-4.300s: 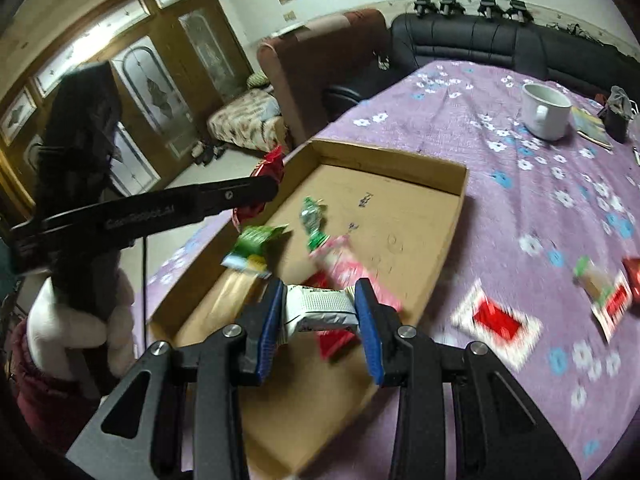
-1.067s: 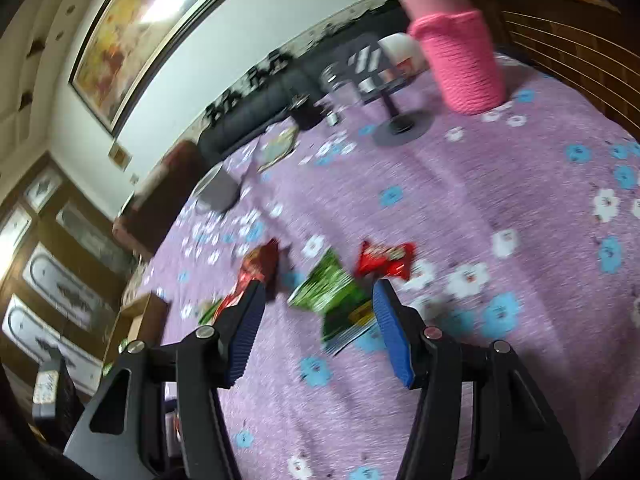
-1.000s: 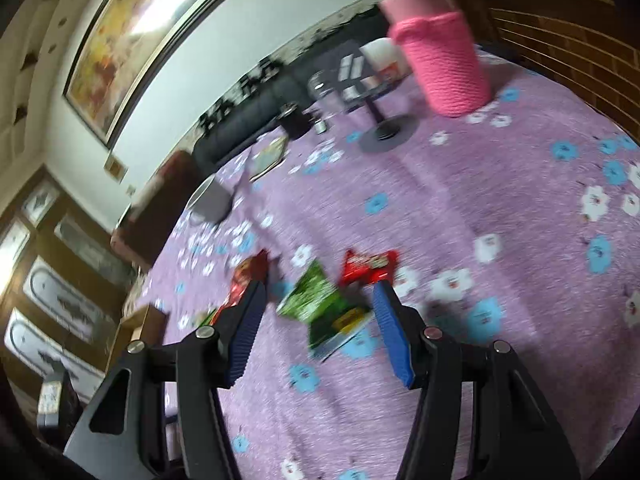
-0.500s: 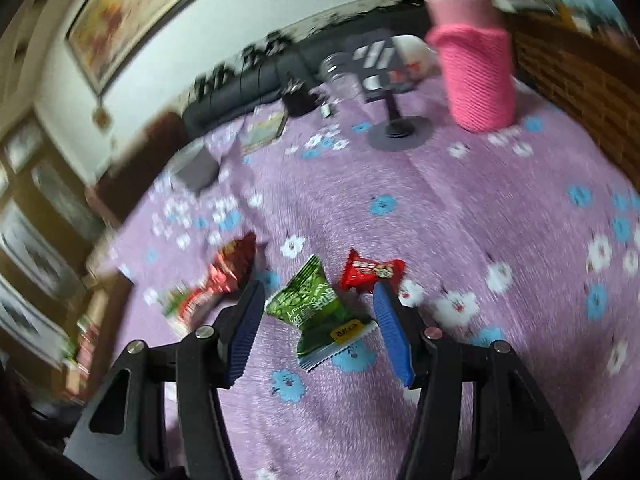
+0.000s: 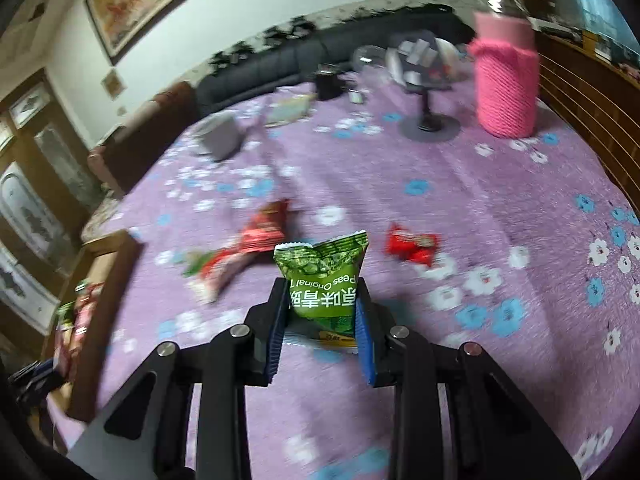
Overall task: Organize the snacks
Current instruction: 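Carry both packets over the cardboard box and open both grippers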
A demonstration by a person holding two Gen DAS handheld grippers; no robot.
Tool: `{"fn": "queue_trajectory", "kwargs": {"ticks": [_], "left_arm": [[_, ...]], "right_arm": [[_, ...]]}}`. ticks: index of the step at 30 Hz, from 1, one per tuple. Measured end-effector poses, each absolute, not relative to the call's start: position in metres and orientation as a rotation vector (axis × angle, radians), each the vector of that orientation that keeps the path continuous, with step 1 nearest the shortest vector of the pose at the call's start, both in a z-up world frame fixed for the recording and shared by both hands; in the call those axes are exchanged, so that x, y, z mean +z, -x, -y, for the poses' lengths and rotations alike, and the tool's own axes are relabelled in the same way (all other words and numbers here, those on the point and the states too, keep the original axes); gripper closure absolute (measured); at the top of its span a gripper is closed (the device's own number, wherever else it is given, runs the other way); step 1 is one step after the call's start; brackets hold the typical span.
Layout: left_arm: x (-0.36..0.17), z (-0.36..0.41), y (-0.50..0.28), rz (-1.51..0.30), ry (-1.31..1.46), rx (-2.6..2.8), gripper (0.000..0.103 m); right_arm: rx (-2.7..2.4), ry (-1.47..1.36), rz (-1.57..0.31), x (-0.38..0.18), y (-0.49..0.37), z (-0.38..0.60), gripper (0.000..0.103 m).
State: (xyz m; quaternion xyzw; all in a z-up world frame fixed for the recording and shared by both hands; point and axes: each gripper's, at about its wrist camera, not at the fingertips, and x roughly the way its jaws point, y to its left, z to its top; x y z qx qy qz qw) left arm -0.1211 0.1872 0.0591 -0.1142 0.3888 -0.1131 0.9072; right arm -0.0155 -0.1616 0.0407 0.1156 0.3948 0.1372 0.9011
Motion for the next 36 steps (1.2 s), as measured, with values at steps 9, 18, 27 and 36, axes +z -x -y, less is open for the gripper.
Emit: {"fn": "queue_trajectory", "kwargs": {"ticks": [9, 18, 27, 36], "left_arm": [[0.041, -0.255, 0.147, -0.818, 0.357, -0.068, 0.066], [0.039, -0.267, 0.155, -0.799, 0.409, -0.099, 0.054], [0.059, -0.288, 0.172, -0.693, 0.458, -0.053, 0.034], [0.071, -0.245, 0.171, -0.722, 0.385, -0.139, 0.033]], "right_arm": [[0.669, -0.157, -0.872, 0.061, 0.056, 0.013, 0.07], [0.851, -0.045, -0.945, 0.043, 0.072, -0.107, 0.069], [0.831, -0.03, -0.902, 0.041, 0.079, -0.113, 0.051], [0.73, -0.164, -0.867, 0.04, 0.084, -0.03, 0.045]]}}
